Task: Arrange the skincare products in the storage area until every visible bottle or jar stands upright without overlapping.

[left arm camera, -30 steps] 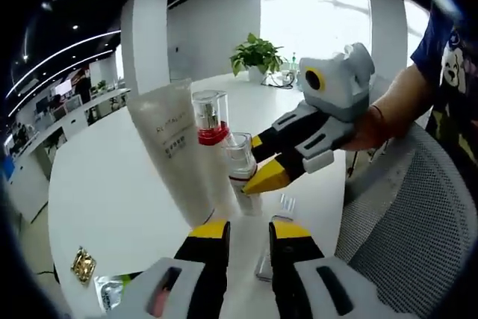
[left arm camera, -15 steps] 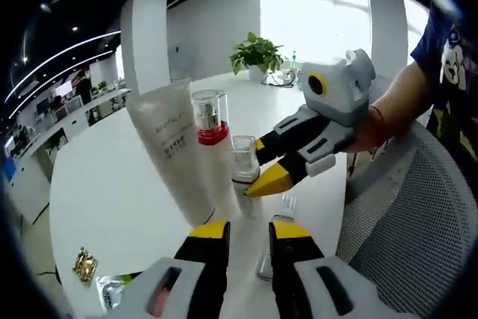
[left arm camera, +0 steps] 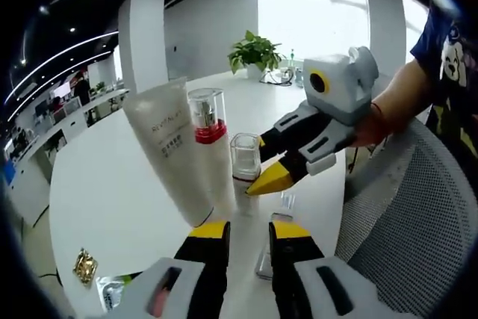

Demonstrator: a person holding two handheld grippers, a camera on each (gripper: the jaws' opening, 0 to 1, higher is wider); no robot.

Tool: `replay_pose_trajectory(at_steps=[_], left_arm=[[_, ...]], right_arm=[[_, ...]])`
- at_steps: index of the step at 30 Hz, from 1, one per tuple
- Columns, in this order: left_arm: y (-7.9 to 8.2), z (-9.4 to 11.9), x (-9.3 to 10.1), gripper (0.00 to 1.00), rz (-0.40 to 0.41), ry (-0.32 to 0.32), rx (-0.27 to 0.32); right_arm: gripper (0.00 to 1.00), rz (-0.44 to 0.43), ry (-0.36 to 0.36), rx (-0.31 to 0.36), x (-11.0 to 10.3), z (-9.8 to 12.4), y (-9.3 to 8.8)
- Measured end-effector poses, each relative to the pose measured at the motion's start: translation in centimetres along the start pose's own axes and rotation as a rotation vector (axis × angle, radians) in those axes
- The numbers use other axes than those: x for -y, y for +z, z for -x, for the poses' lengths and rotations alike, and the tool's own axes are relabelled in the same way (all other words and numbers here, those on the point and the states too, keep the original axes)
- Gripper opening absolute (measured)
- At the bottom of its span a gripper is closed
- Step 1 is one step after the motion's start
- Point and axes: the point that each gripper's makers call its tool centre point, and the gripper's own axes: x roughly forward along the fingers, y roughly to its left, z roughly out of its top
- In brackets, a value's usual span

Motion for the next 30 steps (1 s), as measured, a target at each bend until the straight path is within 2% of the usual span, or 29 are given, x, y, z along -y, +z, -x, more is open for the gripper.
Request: replay_pose_trajectory(at_steps=[2,8,10,13,16,22,30], left_arm=[[0.1,0.0,0.0,0.21,-0.003,-0.001,0.0],[0.4,0.1,0.2,0.21,-0.014,-0.003,0.01],[0.4,0.2,0.2,0.21,-0.015,-0.004,0.014],[0.4,0.2,0.1,0.21,-0.017,-0.005,0.014],[0.5,0.2,0.1,0.21,-0.019,-0.005,0.014],[0.1,0.2,0.1,0.21,-0.025,-0.004,0.0],[0.0,0.2,0.1,0.21,-0.033,-0.003,-0.01]], right_arm=[[0.21,-0.011,-0.028,0.004,0.5,-0.2,0.1],[0.22,-0.016,-0.055,-0.007,0.7,-0.5,0.1],[0.22,-0.013,-0.06,-0.024,0.7,-0.7,0.0],[0.25,-0.052,-0.048,-0.133,0.4,-0.7,-1.9],[0.27,-0.04,-0.036,-0.117,0.3,-0.6,-1.6],[0.21,0.017,-0.011,-0.183,-0.4,-0.5,-2.7],[0.15,-0.002,-0.03,-0.206,0.0,-0.4,-3.0]])
